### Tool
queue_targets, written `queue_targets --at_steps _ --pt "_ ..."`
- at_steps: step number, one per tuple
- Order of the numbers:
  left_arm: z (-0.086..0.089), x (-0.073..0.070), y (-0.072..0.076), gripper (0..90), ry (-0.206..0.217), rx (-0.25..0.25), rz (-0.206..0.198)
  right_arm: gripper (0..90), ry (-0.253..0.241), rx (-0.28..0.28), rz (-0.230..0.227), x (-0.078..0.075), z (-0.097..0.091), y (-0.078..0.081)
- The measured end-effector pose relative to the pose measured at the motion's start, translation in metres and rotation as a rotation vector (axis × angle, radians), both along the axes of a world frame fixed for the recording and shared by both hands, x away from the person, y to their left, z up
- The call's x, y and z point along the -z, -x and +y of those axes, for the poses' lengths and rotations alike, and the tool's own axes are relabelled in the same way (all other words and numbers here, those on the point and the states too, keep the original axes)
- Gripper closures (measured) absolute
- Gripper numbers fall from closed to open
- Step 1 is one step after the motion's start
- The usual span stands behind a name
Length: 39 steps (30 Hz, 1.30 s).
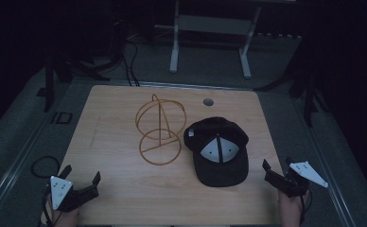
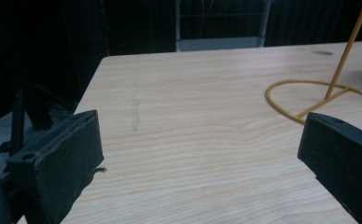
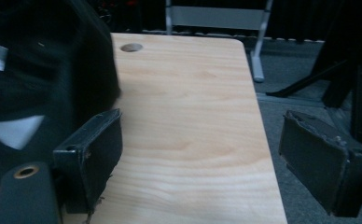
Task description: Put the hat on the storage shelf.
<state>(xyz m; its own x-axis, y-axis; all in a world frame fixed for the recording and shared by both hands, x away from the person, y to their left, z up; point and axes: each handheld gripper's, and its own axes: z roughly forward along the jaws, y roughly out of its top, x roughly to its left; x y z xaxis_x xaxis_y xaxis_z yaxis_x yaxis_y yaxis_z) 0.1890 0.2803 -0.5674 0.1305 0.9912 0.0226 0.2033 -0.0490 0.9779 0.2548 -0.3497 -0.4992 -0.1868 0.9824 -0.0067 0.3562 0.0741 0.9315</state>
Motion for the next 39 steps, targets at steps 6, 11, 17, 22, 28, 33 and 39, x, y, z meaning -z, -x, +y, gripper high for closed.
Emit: queue_targets --at_steps 6,11,17,22,28,33,39 --pt "-0.002 -0.003 0.001 0.3 0.043 0.035 0.054 13.4 0.010 -0.054 -0.032 -0.031 0.015 -0.004" --pt "-0.006 -0.006 0.004 0.3 0.054 0.045 0.040 13.2 0.034 -0.116 -0.031 -0.057 0.028 -0.013" --pt "-0.011 -0.008 0.004 0.3 0.083 0.080 0.104 12.5 0.061 -0.141 -0.041 -0.073 0.044 -0.019" --pt "-0.014 -0.012 0.007 0.4 0.068 0.141 0.145 13.0 0.057 -0.197 -0.063 -0.077 0.058 -0.026" --pt "-0.018 -0.015 0.010 0.4 0.073 0.174 0.141 22.8 0.105 -0.230 0.012 -0.069 0.075 -0.051" --pt "-0.018 -0.015 0.010 0.4 0.071 0.173 0.137 28.9 0.129 -0.235 0.054 -0.061 0.081 -0.070" --pt "-0.018 -0.015 0.009 0.4 0.074 0.182 0.139 37.1 0.143 -0.254 0.139 -0.046 0.089 -0.097"
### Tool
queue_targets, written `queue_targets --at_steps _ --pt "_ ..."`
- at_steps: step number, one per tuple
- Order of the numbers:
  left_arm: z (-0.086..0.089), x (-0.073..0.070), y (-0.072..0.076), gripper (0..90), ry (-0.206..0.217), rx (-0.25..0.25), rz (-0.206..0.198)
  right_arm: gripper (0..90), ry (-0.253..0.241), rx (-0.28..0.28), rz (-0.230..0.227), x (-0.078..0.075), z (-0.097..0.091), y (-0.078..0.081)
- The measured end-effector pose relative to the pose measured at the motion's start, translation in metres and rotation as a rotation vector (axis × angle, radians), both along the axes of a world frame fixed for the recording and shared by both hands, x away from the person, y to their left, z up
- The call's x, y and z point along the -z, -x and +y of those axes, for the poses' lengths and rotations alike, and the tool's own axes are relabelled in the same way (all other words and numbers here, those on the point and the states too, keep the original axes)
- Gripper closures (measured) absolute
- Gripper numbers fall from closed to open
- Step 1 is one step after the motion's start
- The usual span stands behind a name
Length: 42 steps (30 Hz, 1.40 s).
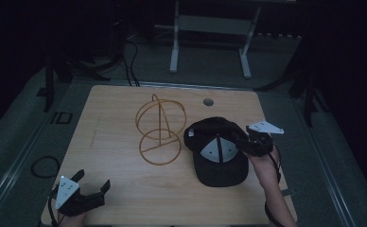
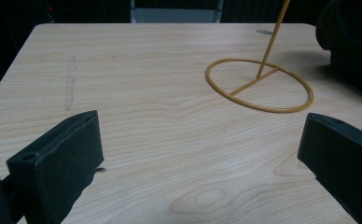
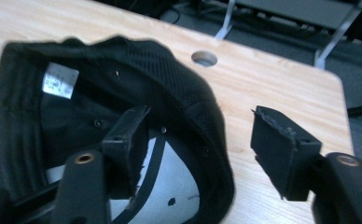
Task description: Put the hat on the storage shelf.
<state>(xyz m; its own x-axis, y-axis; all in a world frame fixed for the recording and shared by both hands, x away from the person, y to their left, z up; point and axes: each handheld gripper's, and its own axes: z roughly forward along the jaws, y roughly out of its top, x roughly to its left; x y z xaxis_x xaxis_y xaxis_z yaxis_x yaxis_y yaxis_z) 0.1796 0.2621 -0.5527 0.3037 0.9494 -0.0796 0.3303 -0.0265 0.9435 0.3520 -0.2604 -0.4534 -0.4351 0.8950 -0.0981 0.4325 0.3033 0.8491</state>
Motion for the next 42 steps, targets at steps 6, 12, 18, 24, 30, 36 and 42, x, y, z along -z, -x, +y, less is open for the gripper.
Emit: queue_targets --at_steps 6,12,18,24,30,36,42 --pt "-0.002 0.001 0.000 0.4 -0.005 0.010 -0.003 44.5 0.054 0.002 0.051 0.014 0.009 -0.014" --pt "-0.002 0.001 0.000 0.4 -0.016 0.013 0.000 57.2 0.151 0.036 0.061 0.025 0.016 -0.018" --pt "-0.003 0.002 -0.002 0.4 -0.012 0.028 0.015 80.4 0.202 0.075 0.068 0.027 0.017 -0.021" --pt "-0.004 0.002 -0.002 0.4 0.001 0.036 0.017 88.2 0.130 0.075 0.077 0.025 0.016 -0.019" --pt "-0.005 0.001 -0.001 0.4 0.006 0.049 0.017 88.5 -0.003 0.068 0.027 0.005 0.013 -0.007" --pt "-0.011 0.000 0.000 0.4 0.000 0.067 0.009 88.6 -0.082 0.051 -0.042 -0.023 0.008 0.008" --pt "-0.024 -0.005 0.001 0.4 0.017 0.103 0.011 88.6 -0.079 0.040 -0.112 -0.048 0.004 0.022"
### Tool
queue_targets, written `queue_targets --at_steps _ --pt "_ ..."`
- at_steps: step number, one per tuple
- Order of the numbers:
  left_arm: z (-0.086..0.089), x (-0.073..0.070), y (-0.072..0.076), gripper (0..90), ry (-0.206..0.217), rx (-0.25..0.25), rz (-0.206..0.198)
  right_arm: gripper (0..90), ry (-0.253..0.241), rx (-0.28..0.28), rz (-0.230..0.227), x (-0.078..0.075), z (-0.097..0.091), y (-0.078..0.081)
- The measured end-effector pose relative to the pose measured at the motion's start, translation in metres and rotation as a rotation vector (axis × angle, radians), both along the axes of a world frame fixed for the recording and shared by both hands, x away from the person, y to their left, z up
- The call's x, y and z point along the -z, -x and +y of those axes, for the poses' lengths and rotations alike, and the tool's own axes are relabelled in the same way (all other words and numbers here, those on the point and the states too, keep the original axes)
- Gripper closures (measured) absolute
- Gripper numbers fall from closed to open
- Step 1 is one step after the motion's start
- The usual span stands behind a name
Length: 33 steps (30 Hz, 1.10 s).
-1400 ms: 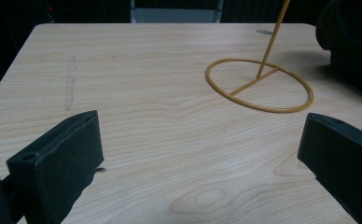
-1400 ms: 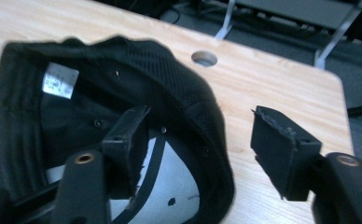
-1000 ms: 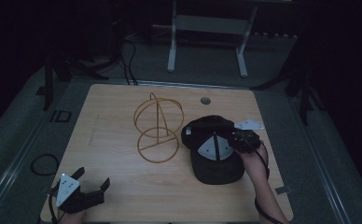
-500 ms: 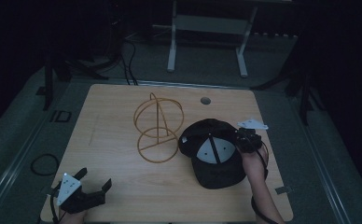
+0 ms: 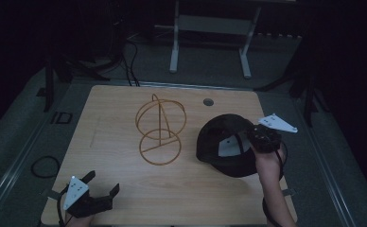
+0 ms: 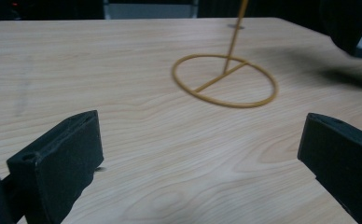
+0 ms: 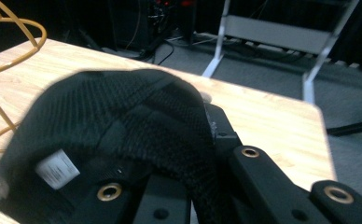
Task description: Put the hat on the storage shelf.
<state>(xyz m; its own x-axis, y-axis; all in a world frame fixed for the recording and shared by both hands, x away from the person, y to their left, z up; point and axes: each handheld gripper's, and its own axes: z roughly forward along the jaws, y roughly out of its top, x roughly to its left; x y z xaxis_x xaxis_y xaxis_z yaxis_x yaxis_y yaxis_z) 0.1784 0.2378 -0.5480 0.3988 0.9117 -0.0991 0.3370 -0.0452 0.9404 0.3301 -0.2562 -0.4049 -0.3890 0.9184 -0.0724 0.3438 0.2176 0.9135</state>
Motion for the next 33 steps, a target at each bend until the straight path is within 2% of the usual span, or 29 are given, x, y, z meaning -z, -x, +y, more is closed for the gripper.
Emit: queue_targets --at_steps 4,5,6,7,8,10,11,12,13,14,15,16,17,18,19,20,21,22,23,26,27,28,29,30,32,33 --pt "-0.016 -0.006 0.003 0.4 0.000 0.039 -0.003 88.6 -0.015 0.002 -0.026 -0.010 -0.006 0.009" --pt "-0.025 -0.008 0.004 0.4 0.019 0.072 0.004 88.6 -0.053 -0.006 -0.030 -0.014 -0.009 0.014" --pt "-0.025 -0.008 0.004 0.4 0.019 0.072 0.004 88.6 -0.053 -0.006 -0.030 -0.014 -0.009 0.014" --pt "-0.036 -0.011 0.004 0.4 0.038 0.113 0.019 88.5 -0.066 -0.016 -0.041 -0.016 -0.011 0.020" --pt "-0.036 -0.011 0.004 0.4 0.038 0.113 0.019 88.5 -0.066 -0.016 -0.041 -0.016 -0.011 0.020" --pt "-0.047 -0.014 0.003 0.4 0.041 0.151 0.031 88.5 -0.076 -0.023 -0.052 -0.019 -0.011 0.027" --pt "-0.059 -0.017 0.002 0.4 0.036 0.185 0.028 88.6 -0.082 -0.032 -0.060 -0.020 -0.011 0.032" --pt "-0.059 -0.017 0.002 0.4 0.036 0.185 0.028 88.6 -0.082 -0.032 -0.060 -0.020 -0.011 0.032" --pt "-0.070 -0.021 -0.001 0.4 0.017 0.226 0.026 88.5 -0.082 -0.038 -0.068 -0.021 -0.010 0.037" --pt "-0.070 -0.021 -0.001 0.4 0.017 0.226 0.026 88.5 -0.082 -0.038 -0.068 -0.021 -0.010 0.037" --pt "-0.082 -0.024 -0.004 0.4 0.011 0.250 0.022 88.5 -0.089 -0.048 -0.069 -0.021 -0.009 0.040" --pt "-0.082 -0.024 -0.004 0.4 0.011 0.250 0.022 88.5 -0.089 -0.048 -0.069 -0.021 -0.009 0.040" --pt "-0.093 -0.026 -0.008 0.4 -0.001 0.278 0.016 88.5 -0.084 -0.053 -0.073 -0.020 -0.008 0.043" --pt "-0.093 -0.026 -0.008 0.4 -0.001 0.278 0.016 88.5 -0.084 -0.053 -0.073 -0.020 -0.008 0.043" --pt "-0.103 -0.028 -0.013 0.4 0.002 0.306 0.019 88.5 -0.087 -0.060 -0.073 -0.019 -0.007 0.045" --pt "-0.103 -0.028 -0.013 0.4 0.002 0.306 0.019 88.5 -0.087 -0.060 -0.073 -0.019 -0.007 0.045" --pt "-0.113 -0.030 -0.017 0.4 0.001 0.325 0.017 88.5 -0.080 -0.064 -0.072 -0.018 -0.005 0.046" --pt "-0.113 -0.030 -0.017 0.4 0.001 0.325 0.017 88.5 -0.080 -0.064 -0.072 -0.018 -0.005 0.046" --pt "-0.124 -0.031 -0.022 0.4 -0.002 0.342 0.013 88.5 -0.077 -0.070 -0.078 -0.018 -0.004 0.048" --pt "-0.135 -0.033 -0.027 0.4 -0.008 0.355 0.018 88.5 -0.084 -0.080 -0.080 -0.017 -0.003 0.049" --pt "-0.145 -0.034 -0.033 0.4 -0.004 0.368 0.020 88.5 -0.085 -0.085 -0.085 -0.016 -0.003 0.051" --pt "-0.145 -0.034 -0.033 0.4 -0.004 0.368 0.020 88.5 -0.085 -0.085 -0.085 -0.016 -0.003 0.051" --pt "-0.155 -0.037 -0.039 0.8 -0.005 0.378 0.026 88.5 -0.100 -0.095 -0.091 -0.017 -0.002 0.053" --pt "-0.155 -0.037 -0.039 4.6 -0.005 0.378 0.026 88.5 -0.100 -0.095 -0.091 -0.017 -0.002 0.053" --pt "-0.165 -0.039 -0.046 5.5 -0.018 0.377 0.026 88.5 -0.102 -0.103 -0.098 -0.017 -0.001 0.055" --pt "-0.174 -0.042 -0.052 5.6 -0.014 0.395 0.028 88.5 -0.102 -0.114 -0.105 -0.018 0.000 0.057"
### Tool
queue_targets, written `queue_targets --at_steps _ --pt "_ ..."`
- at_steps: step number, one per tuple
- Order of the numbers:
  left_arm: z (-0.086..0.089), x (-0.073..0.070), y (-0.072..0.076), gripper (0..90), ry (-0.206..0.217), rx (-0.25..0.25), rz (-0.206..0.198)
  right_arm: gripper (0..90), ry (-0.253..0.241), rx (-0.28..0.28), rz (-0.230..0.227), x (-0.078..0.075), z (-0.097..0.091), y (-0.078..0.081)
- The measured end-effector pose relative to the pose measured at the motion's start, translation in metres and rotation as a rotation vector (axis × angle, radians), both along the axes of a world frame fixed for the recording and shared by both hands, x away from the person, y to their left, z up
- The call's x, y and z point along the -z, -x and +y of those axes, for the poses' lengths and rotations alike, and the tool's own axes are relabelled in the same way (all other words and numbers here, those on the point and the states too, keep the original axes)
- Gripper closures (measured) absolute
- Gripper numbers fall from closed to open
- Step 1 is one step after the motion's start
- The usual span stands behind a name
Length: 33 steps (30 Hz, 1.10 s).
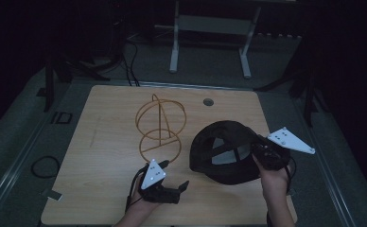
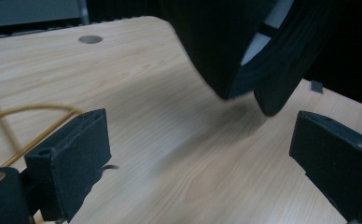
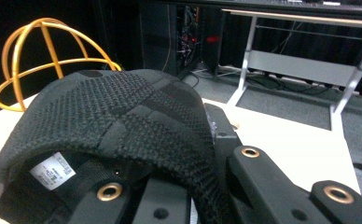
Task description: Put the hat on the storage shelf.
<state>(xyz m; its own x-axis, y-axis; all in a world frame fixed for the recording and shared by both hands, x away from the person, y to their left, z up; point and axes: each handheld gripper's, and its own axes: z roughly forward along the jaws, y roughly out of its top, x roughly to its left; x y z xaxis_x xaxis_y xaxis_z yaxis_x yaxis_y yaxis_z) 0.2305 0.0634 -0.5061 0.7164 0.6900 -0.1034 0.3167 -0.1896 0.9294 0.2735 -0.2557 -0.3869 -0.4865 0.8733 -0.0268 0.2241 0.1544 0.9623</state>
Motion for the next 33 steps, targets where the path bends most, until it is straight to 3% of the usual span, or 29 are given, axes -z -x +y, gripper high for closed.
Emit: queue_targets --at_steps 9,13,18,19,20,22,26,33 --pt "-0.028 -0.009 -0.019 14.1 0.002 0.019 -0.023 88.5 -0.005 -0.029 -0.014 -0.004 0.004 0.007" --pt "-0.040 -0.017 -0.025 21.1 -0.021 0.028 -0.035 88.5 -0.007 -0.040 -0.018 -0.005 0.004 0.010" --pt "-0.043 -0.025 -0.028 46.6 0.004 0.004 -0.070 88.4 -0.002 -0.048 -0.017 -0.005 0.003 0.015" --pt "-0.043 -0.026 -0.028 46.6 0.017 -0.003 -0.074 88.4 -0.002 -0.048 -0.017 -0.005 0.003 0.015" --pt "-0.041 -0.029 -0.029 55.4 0.037 -0.026 -0.083 88.4 -0.007 -0.047 -0.013 -0.004 0.000 0.016" --pt "-0.040 -0.032 -0.029 63.9 0.055 -0.041 -0.097 88.4 -0.003 -0.046 -0.008 -0.002 -0.001 0.018" --pt "-0.040 -0.038 -0.029 86.9 0.048 -0.048 -0.113 88.4 0.014 -0.055 0.001 0.003 -0.002 0.021" --pt "-0.044 -0.045 -0.029 88.8 0.009 -0.027 -0.112 88.3 -0.007 -0.050 0.021 0.012 -0.006 0.027"
